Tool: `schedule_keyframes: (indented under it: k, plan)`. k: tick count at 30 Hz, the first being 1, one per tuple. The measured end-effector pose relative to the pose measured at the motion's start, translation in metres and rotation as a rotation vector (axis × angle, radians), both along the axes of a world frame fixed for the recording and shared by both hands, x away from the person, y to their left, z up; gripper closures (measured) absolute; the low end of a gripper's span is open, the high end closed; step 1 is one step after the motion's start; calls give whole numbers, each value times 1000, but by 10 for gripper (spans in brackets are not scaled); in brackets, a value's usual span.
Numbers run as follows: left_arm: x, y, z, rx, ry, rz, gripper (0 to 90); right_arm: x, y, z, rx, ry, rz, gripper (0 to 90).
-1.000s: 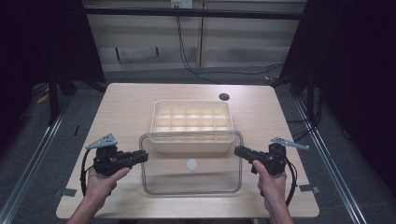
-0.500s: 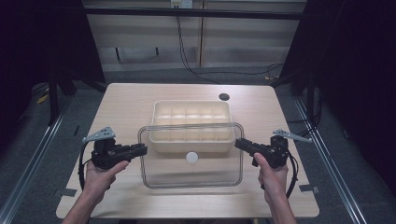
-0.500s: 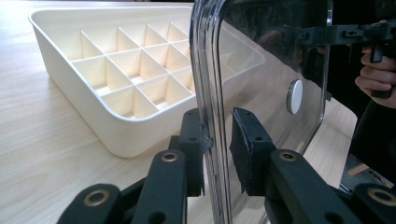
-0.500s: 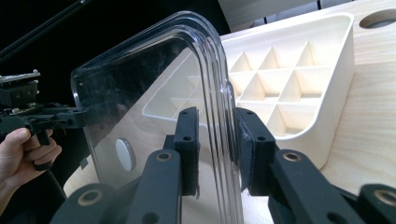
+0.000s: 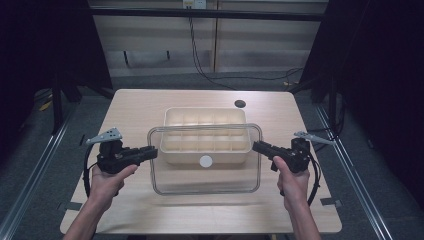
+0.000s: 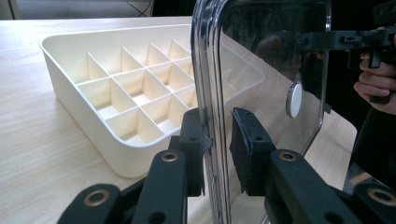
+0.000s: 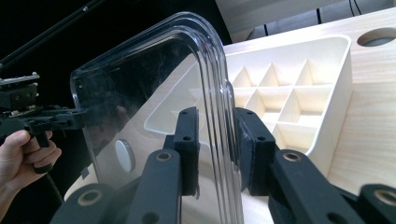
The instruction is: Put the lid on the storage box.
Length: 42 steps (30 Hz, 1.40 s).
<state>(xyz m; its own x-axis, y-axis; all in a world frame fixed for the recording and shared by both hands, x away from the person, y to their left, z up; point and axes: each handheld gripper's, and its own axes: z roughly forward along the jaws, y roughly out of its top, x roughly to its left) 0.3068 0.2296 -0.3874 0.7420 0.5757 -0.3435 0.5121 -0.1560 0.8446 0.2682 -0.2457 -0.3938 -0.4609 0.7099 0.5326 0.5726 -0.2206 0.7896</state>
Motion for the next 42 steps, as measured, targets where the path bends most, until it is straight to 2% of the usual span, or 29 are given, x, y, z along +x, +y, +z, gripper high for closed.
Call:
schedule_keyframes:
  k: [3,7,25,34,42]
  plan:
    - [3,1,4,5,-6,5,751,5,1,3,2,-3,-2,717]
    - [6,3,8,-8,-9,11,751,9,2,5,8,-4,-1,717]
    - [28,2,20,8,-12,36,749,34,6,14,1,-3,-14,714]
    - [39,-1,32,10,-35,46,748,47,4,21,8,-11,-24,711]
    - [48,-2,34,7,-33,64,748,58,5,27,-4,-16,-28,709]
